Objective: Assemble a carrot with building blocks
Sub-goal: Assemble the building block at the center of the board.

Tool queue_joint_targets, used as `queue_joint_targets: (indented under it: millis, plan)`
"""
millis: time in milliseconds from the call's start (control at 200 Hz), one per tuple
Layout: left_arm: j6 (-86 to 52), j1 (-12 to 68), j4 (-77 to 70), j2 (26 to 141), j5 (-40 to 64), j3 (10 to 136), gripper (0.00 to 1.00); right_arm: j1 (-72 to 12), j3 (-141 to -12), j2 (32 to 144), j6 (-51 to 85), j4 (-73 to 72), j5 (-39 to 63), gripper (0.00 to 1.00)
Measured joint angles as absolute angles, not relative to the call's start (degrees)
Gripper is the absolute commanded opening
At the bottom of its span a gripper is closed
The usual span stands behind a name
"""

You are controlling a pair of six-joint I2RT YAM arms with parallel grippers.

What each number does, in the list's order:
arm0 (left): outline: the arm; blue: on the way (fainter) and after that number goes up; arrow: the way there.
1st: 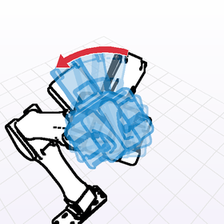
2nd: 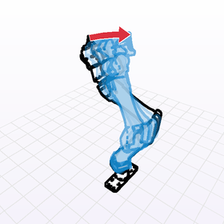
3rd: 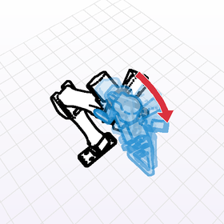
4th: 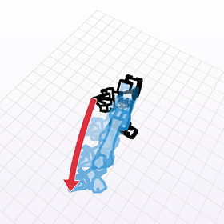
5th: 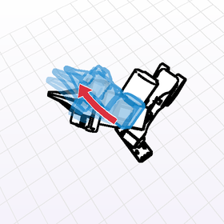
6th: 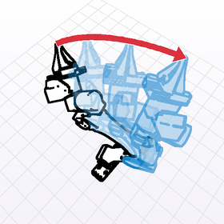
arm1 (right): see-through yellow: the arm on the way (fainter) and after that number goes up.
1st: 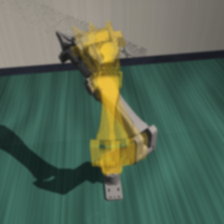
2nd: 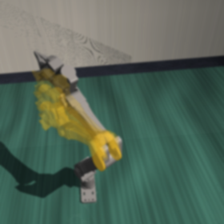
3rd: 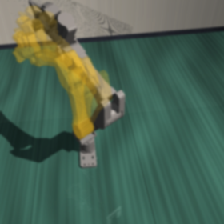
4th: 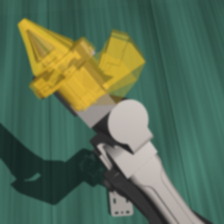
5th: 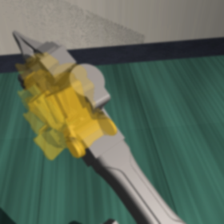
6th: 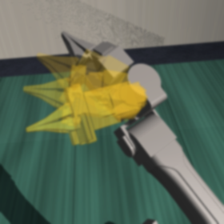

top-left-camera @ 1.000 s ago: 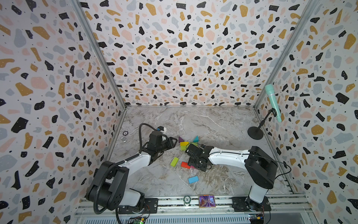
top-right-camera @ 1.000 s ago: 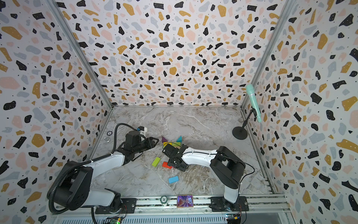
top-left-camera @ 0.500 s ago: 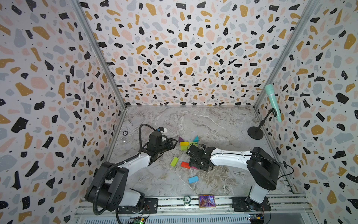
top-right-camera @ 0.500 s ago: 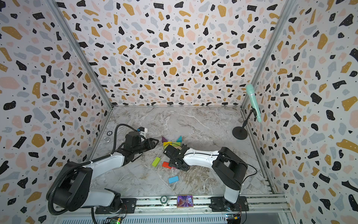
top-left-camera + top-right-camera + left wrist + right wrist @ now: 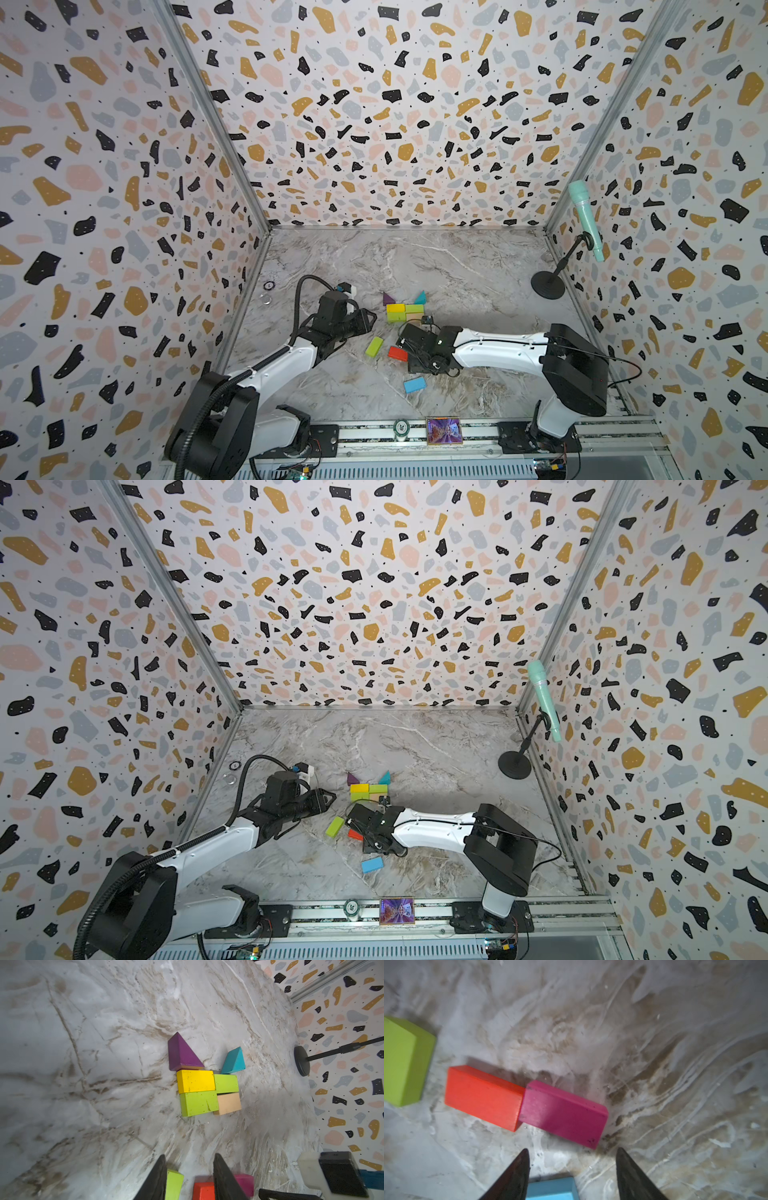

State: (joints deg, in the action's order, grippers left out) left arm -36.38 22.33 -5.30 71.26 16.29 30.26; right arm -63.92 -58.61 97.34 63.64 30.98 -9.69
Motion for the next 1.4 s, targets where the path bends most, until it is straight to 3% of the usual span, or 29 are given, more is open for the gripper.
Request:
queue_joint_targets:
  millis: [325,791,1132,1402]
  plan:
    - [-36.4,23.2,-4.1,75.5,15.0,31.6,0.38,-58.8,-58.0,99.0,58.5,28.4,-9.4,0.48]
    - [-36.7,23.4,-4.1,79.9,13.6,34.8,0.37,-51.0,-62.3,103.4,44.0,22.1,-8.0,0.48]
    - [-36.6,24.1,-2.7,81.5,11.4,37.9,0.35,-43.8,-54.4,92.6,41.6,21.2,-4.8,0.5]
    - [-36.6,24.2,-1.0,82.1,10.0,38.5,0.35,-42.7,-53.4,95.5,40.7,20.0,-3.9,0.5]
